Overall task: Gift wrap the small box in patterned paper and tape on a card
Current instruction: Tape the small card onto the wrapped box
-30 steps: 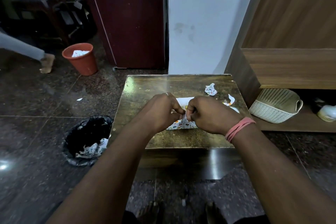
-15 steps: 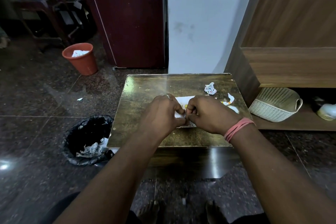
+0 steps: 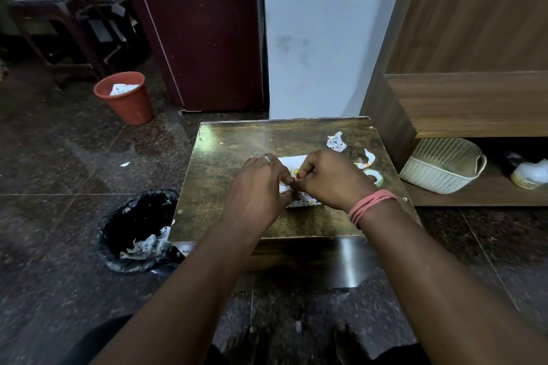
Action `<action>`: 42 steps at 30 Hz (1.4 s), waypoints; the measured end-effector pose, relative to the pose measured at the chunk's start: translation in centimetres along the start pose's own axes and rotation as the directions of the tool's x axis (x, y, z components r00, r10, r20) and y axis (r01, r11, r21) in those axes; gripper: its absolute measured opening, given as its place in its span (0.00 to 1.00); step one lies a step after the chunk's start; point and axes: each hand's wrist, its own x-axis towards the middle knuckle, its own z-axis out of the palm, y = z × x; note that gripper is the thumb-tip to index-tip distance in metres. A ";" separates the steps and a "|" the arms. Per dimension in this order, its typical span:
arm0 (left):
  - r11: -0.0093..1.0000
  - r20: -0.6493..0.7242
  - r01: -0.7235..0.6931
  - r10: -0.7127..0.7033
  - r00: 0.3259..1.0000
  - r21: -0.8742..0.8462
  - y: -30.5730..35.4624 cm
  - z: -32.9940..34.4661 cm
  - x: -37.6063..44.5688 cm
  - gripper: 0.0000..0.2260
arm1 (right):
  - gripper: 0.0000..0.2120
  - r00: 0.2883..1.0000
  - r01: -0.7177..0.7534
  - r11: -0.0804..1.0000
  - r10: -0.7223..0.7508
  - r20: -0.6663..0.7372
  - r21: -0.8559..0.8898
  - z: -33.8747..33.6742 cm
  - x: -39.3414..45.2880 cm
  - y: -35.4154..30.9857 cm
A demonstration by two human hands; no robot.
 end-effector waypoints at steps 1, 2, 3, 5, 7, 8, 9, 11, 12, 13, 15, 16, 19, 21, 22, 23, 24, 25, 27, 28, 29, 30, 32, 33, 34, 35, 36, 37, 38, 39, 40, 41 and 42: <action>1.000 0.002 0.008 -0.008 1.000 -0.007 0.0 0.0 0.0 0.09 | 0.07 1.000 -0.029 0.999 0.029 -0.002 0.024 0.0 0.1 -0.1; 1.000 0.004 0.015 -0.015 1.000 -0.014 -0.1 0.1 0.0 0.09 | 0.09 0.998 -0.055 0.997 0.055 -0.002 0.047 0.1 0.2 -0.1; 1.000 0.007 0.020 -0.020 1.000 -0.018 -0.1 0.1 0.1 0.09 | 0.10 0.997 -0.071 0.995 0.071 -0.005 0.071 0.1 0.3 -0.1; 1.000 0.015 0.021 -0.021 1.000 -0.021 0.0 0.0 0.1 0.10 | 0.08 0.996 -0.090 0.990 0.092 -0.019 0.107 0.1 0.5 -0.1; 1.000 0.022 0.017 -0.017 1.000 -0.012 0.1 -0.1 0.0 0.11 | 0.08 0.996 -0.079 0.989 0.083 -0.025 0.124 0.1 0.5 0.0; 1.000 0.023 0.013 -0.013 1.000 0.002 0.2 -0.1 0.0 0.12 | 0.08 0.997 -0.071 0.989 0.074 -0.020 0.127 0.1 0.4 -0.1; 1.000 0.030 0.006 -0.007 1.000 0.025 0.2 -0.1 0.0 0.12 | 0.07 0.998 -0.065 0.988 0.067 -0.011 0.138 0.1 0.4 0.0; 0.998 0.053 -0.007 0.003 0.999 0.069 0.3 -0.1 -0.1 0.14 | 0.05 0.999 -0.048 0.984 0.047 0.009 0.171 -0.1 0.3 0.2; 0.997 0.065 -0.007 0.003 0.998 0.074 0.3 -0.1 0.0 0.15 | 0.03 0.999 -0.041 0.977 0.037 0.021 0.210 -0.5 0.3 0.4; 0.998 0.079 -0.005 0.000 0.997 0.070 0.2 -0.2 0.0 0.17 | 0.04 0.999 -0.041 0.963 0.035 0.029 0.267 -1.0 0.2 0.8; 0.998 0.115 -0.003 -0.004 0.993 0.057 0.2 -0.4 0.1 0.20 | 0.07 0.997 -0.076 0.936 0.077 0.010 0.344 -2.6 0.2 1.8; 0.999 0.134 0.001 -0.007 0.991 0.050 0.2 -0.6 0.2 0.22 | 0.07 0.994 -0.097 0.938 0.109 -0.019 0.332 -3.6 0.2 2.5; 1.000 0.158 0.025 -0.028 0.987 0.019 0.5 -0.9 0.4 0.22 | 0.06 0.971 -0.199 0.972 0.213 -0.107 0.128 -5.9 0.7 5.8; 0.999 0.163 0.040 -0.039 0.986 0.001 0.8 -1.2 0.5 0.21 | 0.06 0.962 -0.272 0.956 0.266 -0.067 -0.113 -6.4 0.9 7.8; 0.998 0.169 0.054 -0.050 0.984 -0.020 1.0 -1.3 0.6 0.21 | 0.08 0.959 -0.282 0.933 0.283 -0.031 -0.224 -6.3 0.9 8.4; 0.996 0.178 0.071 -0.061 0.982 -0.046 1.1 -1.4 0.7 0.22 | 0.09 0.955 -0.279 0.914 0.296 0.012 -0.293 -6.1 1.0 8.8; 0.993 0.190 0.087 -0.071 0.979 -0.074 1.3 -1.5 0.8 0.23 | 0.08 0.956 -0.270 0.910 0.293 0.029 -0.314 -5.8 0.9 8.9; 0.990 0.206 0.100 -0.077 0.975 -0.103 1.4 -1.6 0.8 0.24 | 0.04 0.954 -0.276 0.908 0.300 0.027 -0.314 -5.6 1.0 8.9; 0.979 0.243 0.127 -0.086 0.966 -0.160 1.8 -1.8 0.8 0.25 | 0.09 0.954 -0.284 0.912 0.300 0.007 -0.295 -5.0 1.2 9.0; 0.974 0.249 0.137 -0.089 0.964 -0.181 1.9 -1.8 0.7 0.25 | 0.13 0.952 -0.292 0.912 0.305 0.001 -0.287 -4.7 1.3 9.1; 0.972 0.247 0.140 -0.091 0.965 -0.191 1.9 -1.7 0.7 0.25 | 0.13 0.946 -0.314 0.906 0.322 -0.017 -0.283 -4.4 1.5 9.4; 0.972 0.242 0.138 -0.090 0.966 -0.192 1.9 -1.5 0.7 0.25 | 0.12 0.942 -0.330 0.902 0.334 -0.035 -0.280 -4.2 1.5 9.3; 0.974 0.230 0.128 -0.083 0.970 -0.187 1.9 -1.3 0.7 0.25 | 0.06 0.938 -0.346 0.894 0.341 -0.066 -0.286 -4.0 1.5 9.2; 0.973 0.222 0.124 -0.080 0.972 -0.193 1.9 -1.2 0.7 0.25 | 0.03 0.940 -0.339 0.893 0.336 -0.065 -0.297 -3.9 1.6 9.2; 0.971 0.213 0.122 -0.077 0.974 -0.204 1.9 -1.2 0.7 0.24 | 0.04 0.944 -0.328 0.893 0.323 -0.067 -0.307 -3.8 1.5 9.1; 0.970 0.205 0.116 -0.072 0.976 -0.214 2.0 -1.2 0.7 0.24 | 0.07 0.944 -0.329 0.897 0.325 -0.066 -0.296 -3.8 1.6 9.3; 0.970 0.197 0.109 -0.065 0.978 -0.219 2.0 -1.2 0.8 0.23 | 0.09 0.945 -0.325 0.902 0.320 -0.066 -0.284 -3.9 1.5 9.3; 0.970 0.192 0.101 -0.058 0.980 -0.223 2.0 -1.1 0.8 0.23 | 0.09 0.943 -0.332 0.906 0.329 -0.056 -0.261 -4.3 1.5 9.5; 0.968 0.188 0.095 -0.051 0.981 -0.232 2.0 -1.0 0.8 0.23 | 0.07 0.939 -0.342 0.912 0.343 -0.037 -0.228 -4.8 1.4 9.6; 0.963 0.182 0.092 -0.046 0.982 -0.252 2.1 -1.0 0.8 0.22 | 0.07 0.934 -0.357 0.921 0.357 -0.027 -0.158 -5.5 1.5 9.6; 0.951 0.174 0.099 -0.049 0.984 -0.292 2.2 -1.0 0.7 0.22 | 0.06 0.925 -0.379 0.925 0.380 0.010 -0.031 -6.1 1.3 9.4; 0.928 0.164 0.119 -0.064 0.984 -0.353 2.4 -1.2 0.7 0.21 | 0.05 0.923 -0.384 0.913 0.377 0.071 0.141 -6.6 1.0 8.9; 0.893 0.157 0.143 -0.082 0.984 -0.426 2.7 -1.3 0.7 0.19 | 0.05 0.929 -0.370 0.875 0.342 0.145 0.311 -6.9 0.5 8.1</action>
